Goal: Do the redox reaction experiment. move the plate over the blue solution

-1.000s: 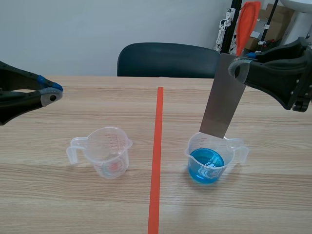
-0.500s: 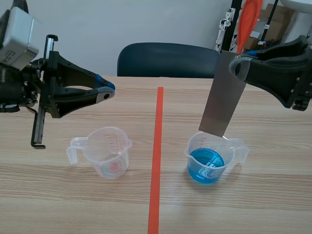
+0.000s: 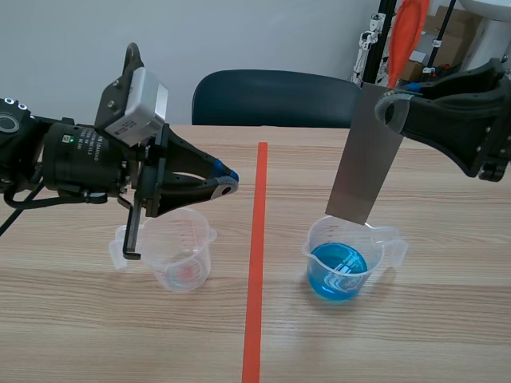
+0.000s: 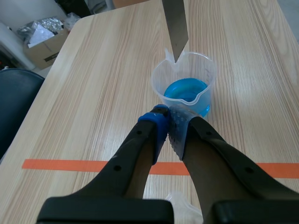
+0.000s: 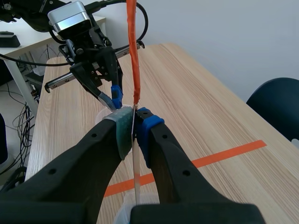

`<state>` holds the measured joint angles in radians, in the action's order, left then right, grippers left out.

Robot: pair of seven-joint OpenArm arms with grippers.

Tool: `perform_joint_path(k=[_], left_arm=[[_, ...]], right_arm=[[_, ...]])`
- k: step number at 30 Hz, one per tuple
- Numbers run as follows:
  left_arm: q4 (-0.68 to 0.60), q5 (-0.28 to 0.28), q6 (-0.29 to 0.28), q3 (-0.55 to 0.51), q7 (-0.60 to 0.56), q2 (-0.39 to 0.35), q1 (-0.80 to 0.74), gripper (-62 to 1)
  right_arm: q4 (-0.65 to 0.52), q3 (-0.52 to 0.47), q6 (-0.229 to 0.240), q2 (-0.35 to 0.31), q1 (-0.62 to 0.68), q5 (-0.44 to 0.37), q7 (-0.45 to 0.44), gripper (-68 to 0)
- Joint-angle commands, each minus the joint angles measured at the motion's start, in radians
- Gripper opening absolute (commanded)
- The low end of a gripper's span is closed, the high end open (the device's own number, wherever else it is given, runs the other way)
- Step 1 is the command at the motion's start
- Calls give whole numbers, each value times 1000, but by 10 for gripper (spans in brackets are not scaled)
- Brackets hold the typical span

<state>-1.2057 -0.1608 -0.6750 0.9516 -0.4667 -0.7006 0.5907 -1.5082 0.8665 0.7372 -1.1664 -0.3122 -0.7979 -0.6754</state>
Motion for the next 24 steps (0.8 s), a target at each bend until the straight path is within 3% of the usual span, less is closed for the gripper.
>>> perform_joint_path(k=[1, 15, 24], left_arm=[[0, -11, -3, 8, -7, 16, 25, -582], [113, -11, -21, 16, -7, 106, 48, -582], [121, -10, -21, 24, -6, 130, 50, -582]], right_arm=[[-2, -16, 8, -5, -14, -18, -10, -669], [-2, -16, 8, -5, -14, -19, -7, -669], [-2, -16, 8, -5, -14, -19, -7, -669]])
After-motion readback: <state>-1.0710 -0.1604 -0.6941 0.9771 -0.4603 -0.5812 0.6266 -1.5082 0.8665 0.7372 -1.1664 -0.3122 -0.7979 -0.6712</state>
